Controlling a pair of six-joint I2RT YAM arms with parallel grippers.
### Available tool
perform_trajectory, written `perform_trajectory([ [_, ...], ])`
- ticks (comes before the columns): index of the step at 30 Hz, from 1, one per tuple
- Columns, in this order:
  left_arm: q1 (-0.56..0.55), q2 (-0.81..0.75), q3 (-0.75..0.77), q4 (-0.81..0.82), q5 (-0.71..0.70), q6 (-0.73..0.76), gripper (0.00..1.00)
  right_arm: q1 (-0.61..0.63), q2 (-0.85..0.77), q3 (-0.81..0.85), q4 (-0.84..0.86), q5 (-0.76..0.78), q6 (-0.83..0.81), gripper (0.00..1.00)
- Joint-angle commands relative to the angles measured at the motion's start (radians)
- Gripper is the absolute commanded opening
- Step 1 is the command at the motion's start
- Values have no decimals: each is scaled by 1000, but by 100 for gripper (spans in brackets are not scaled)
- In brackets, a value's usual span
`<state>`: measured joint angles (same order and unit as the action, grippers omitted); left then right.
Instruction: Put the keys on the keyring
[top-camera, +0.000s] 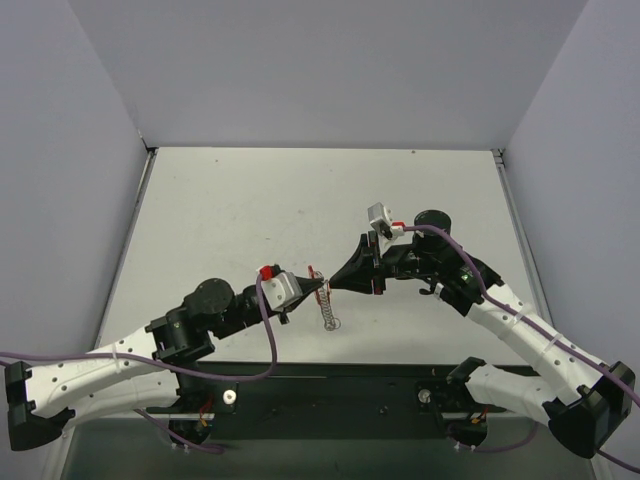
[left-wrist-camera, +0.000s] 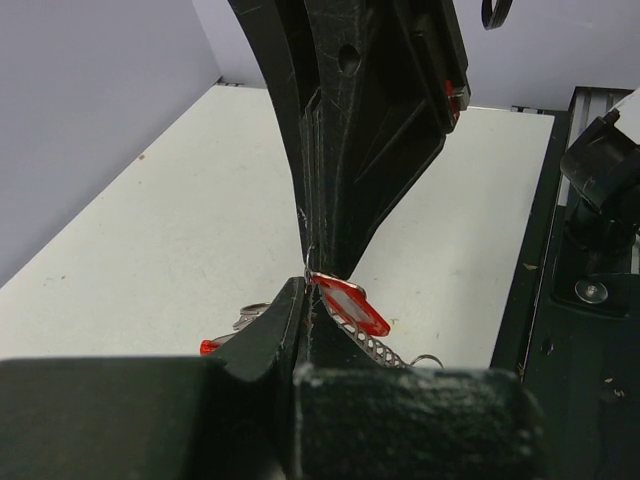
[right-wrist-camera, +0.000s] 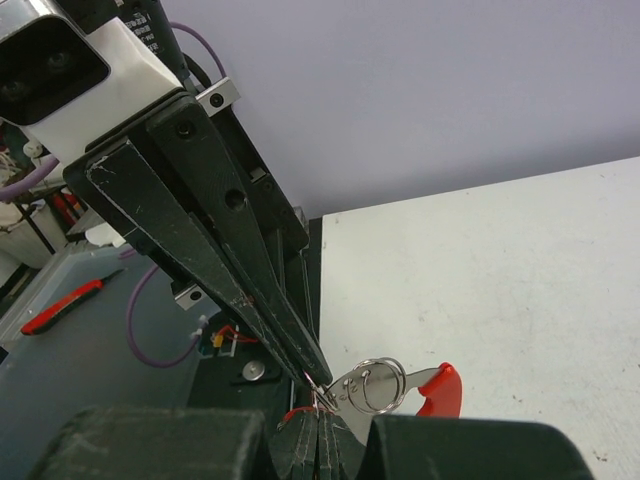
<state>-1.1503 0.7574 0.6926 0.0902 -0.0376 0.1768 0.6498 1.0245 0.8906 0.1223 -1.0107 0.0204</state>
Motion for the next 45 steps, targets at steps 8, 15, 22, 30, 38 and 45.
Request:
perform_trajectory([
  [8,-5,-75,58,82,88,-33,0,1,3,38,23,23,-50,0],
  [15,-6,-92,68,92,137,-43,0,-1,8,38,20,27,-53,0],
  [22,-5,-105,71,111,191,-57,0,-1,11,38,17,32,-56,0],
  [30,-5,-121,65,134,225,-74,0,-1,13,34,19,35,-57,0],
  [38,-5,-136,53,151,232,-91,0,-6,6,28,19,34,-57,0],
  [45,-5,-141,27,192,237,-91,0,-7,6,50,37,29,13,0],
])
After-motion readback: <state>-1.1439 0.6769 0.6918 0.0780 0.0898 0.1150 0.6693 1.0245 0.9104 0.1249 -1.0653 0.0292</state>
